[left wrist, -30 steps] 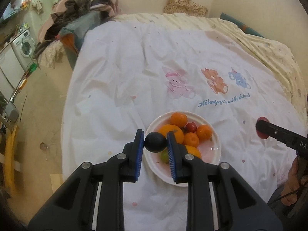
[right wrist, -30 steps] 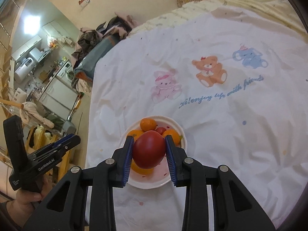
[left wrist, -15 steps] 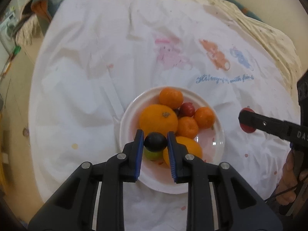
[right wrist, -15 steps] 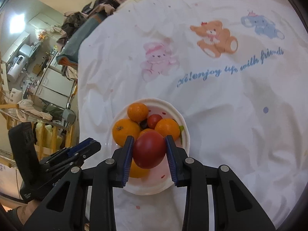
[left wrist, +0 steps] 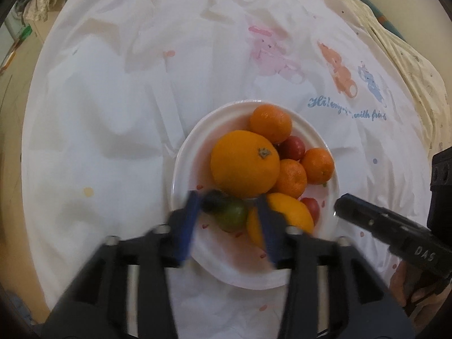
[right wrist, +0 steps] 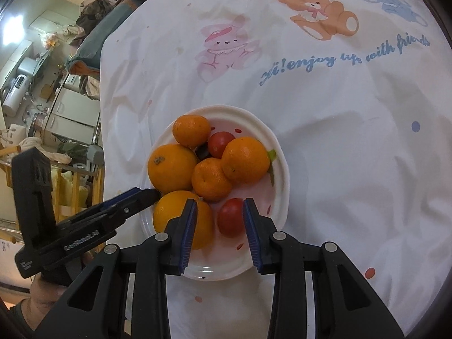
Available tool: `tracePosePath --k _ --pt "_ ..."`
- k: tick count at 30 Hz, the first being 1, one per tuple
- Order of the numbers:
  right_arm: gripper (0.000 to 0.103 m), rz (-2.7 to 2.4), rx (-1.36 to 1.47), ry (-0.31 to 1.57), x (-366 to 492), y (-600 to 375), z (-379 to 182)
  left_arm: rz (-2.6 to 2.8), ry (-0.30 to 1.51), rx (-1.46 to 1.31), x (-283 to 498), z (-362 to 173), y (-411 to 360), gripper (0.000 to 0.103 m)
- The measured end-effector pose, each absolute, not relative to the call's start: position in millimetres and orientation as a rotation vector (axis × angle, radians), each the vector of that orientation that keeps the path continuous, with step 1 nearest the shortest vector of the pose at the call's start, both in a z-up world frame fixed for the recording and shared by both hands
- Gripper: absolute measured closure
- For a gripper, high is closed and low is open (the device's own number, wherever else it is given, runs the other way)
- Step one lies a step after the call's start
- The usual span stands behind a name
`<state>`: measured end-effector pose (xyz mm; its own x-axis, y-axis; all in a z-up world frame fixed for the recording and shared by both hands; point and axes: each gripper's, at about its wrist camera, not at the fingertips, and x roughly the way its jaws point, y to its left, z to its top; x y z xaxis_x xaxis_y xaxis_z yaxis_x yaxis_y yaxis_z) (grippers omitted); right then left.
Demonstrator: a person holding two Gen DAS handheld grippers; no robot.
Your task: Organize fruits
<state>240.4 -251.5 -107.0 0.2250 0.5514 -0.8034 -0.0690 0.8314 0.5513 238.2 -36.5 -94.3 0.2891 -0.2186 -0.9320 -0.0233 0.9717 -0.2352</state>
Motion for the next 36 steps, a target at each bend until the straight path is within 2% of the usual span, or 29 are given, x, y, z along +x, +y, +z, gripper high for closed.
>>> tracePosePath --k 2,3,4,6,9,12,16,19,21,23,25,27,36 --pt "0.066 0.443 0.456 1.279 240.2 -253.1 -106.6 -0.128 1.255 -0.221 237.8 -90.0 -36.0 0.036" --pt "0.063 0.438 0.462 1.275 240.3 -255.5 -105.5 -0.125 1.249 -0.219 238.9 -88.4 -36.2 0.032" --pt "0.052 0.436 0.469 1.271 240.1 -256.3 -104.7 -0.122 1.242 -0.218 239.0 -86.4 -35.7 0.032" --pt "0.04 0.42 0.484 1.253 240.3 -260.5 -100.4 -0.116 1.23 -0.215 239.4 -82.8 -34.8 0.031" --pt "0.036 0.406 0.48 1.216 239.4 -263.8 -90.8 -0.095 1.187 -0.193 234.8 -74.2 -32.1 0.031" --pt "0.026 0.397 0.455 1.166 234.9 -264.4 -77.9 -0.066 1.145 -0.159 226.5 -63.4 -29.0 0.031" --pt "0.02 0.391 0.398 1.109 219.3 -262.6 -58.5 -0.039 1.076 -0.138 214.6 -46.1 -24.9 0.031" --pt "0.02 0.39 0.371 1.086 207.7 -260.6 -48.5 -0.014 1.007 -0.083 202.6 -29.9 -25.6 0.031" --pt "0.02 0.389 0.353 1.063 198.2 -260.5 -40.7 -0.013 0.986 -0.075 196.2 -23.8 -26.6 0.016" --pt "0.018 0.383 0.335 1.042 190.2 -261.1 -33.4 -0.02 0.971 -0.075 185.9 -19.0 -27.7 0.013" --pt "0.01 0.38 0.332 1.029 182.0 -261.3 -29.4 -0.022 0.966 -0.067 177.4 -16.7 -30.1 0.011" --pt "0.005 0.373 0.337 1.029 172.2 -263.2 -29.0 -0.027 0.957 -0.06 166.4 -13.1 -30.5 0.004" --pt "0.001 0.308 0.246 0.92 124.1 -259.4 -13.1 -0.032 0.891 -0.04 121.5 5.3 -26.6 0.0"
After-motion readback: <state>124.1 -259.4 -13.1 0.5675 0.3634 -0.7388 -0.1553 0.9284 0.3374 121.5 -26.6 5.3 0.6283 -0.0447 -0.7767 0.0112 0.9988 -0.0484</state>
